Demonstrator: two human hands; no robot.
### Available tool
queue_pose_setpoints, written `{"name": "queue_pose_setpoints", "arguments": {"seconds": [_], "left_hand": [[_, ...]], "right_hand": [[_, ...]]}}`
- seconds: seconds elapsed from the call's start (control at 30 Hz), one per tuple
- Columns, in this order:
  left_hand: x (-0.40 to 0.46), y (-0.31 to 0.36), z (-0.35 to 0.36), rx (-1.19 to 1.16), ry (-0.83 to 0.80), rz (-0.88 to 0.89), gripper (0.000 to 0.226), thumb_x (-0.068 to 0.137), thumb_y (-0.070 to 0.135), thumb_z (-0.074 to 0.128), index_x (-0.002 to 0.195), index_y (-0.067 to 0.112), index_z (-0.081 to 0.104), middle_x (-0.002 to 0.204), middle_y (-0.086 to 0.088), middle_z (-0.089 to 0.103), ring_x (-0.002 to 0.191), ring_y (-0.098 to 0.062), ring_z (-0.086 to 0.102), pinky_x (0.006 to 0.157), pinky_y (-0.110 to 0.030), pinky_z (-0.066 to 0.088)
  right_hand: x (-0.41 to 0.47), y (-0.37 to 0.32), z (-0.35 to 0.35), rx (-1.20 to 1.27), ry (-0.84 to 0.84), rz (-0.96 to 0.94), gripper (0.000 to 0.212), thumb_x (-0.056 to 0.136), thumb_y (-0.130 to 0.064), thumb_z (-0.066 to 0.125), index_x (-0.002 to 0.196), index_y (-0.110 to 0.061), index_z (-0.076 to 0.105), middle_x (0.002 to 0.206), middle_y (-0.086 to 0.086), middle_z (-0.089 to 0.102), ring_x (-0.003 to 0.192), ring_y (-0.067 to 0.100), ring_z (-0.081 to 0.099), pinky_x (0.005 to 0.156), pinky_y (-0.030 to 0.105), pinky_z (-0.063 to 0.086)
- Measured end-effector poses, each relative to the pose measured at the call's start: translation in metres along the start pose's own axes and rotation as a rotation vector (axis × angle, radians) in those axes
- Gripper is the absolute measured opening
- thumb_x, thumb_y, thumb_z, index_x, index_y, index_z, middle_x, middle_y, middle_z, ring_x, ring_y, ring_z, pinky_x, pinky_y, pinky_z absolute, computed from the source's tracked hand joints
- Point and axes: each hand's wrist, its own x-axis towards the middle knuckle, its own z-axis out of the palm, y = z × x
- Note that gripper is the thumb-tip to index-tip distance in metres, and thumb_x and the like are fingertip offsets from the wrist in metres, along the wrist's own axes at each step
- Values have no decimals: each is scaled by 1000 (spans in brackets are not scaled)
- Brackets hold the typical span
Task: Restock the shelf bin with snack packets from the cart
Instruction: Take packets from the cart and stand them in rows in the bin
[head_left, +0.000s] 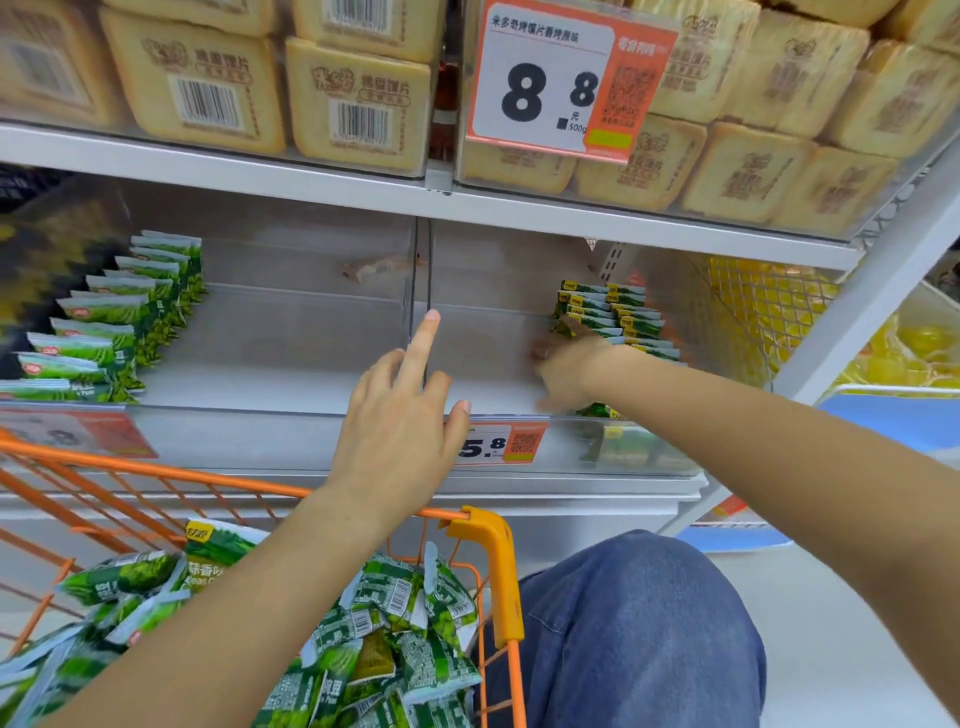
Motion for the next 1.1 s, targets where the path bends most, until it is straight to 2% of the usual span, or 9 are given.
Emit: {"name": "queue_pose_setpoints", "arguments": {"seconds": [0.07,0.17,0.4,0.6,0.77,0.87,0.93,1.03,1.1], "left_hand": [[0,1,0,12,9,-1,35,91,36,46,90,10,69,154,-14,31,106,-33,56,83,-43,50],[0,1,1,17,15,7,38,90,37,42,87,11,69,153,-14,32,105,-32,57,81,-41,50],[0,2,1,26,10,4,45,91,39,33,89,11,69,154,-15,31,110,-34,55,81,-41,50],[1,2,1,10,-5,-6,42,91,38,35,88,13,69,154,-14,30,111,-32,54,83,-40,50],[1,3,-2,-88,-43,-18,39,91,36,38,94,11,68,157,-12,25,115,-34,51,87,-42,47],[-1,-3,-23,-417,-77,-124,32,95,30,43,113,14,64,159,-8,18,128,-29,43,98,-35,37],[-12,-11,-44,-580,1,-226,25,94,24,49,112,17,65,151,-4,35,126,-17,45,96,-25,36],[-43,-27,-77,-636,26,-272,23,91,22,47,101,20,68,105,10,66,91,-1,57,81,-25,46],[-67,-36,-100,-627,-138,-285,19,93,24,50,96,24,68,85,13,69,72,2,57,67,-20,43]], "right_hand": [[5,4,0,-75,27,96,64,100,-46,24,153,-13,9,161,7,3,148,23,-2,117,47,-8],[10,10,5,-192,-113,167,63,101,-47,19,153,-16,2,161,8,-2,148,24,-7,118,48,-7],[32,7,-26,-95,98,214,60,99,-29,28,152,-5,12,160,12,6,148,23,-1,117,43,-4],[29,23,-13,27,67,239,54,102,-31,24,152,-13,17,160,10,10,148,25,3,118,49,-3],[-3,5,-45,638,468,124,55,100,-45,33,147,-18,33,154,6,32,145,19,21,118,40,9],[-72,-20,-57,759,975,16,38,97,-39,42,121,-19,63,118,10,66,110,31,59,93,40,41],[-121,-47,-54,757,1182,-98,37,94,-35,40,105,-16,70,95,6,72,87,31,64,77,39,48],[-169,-93,-41,704,1229,-326,28,92,-28,47,94,-16,72,80,2,69,73,28,65,61,34,51],[-185,-119,-39,634,1160,-511,26,92,-28,48,91,-17,72,78,0,68,70,25,66,56,33,51]]}}
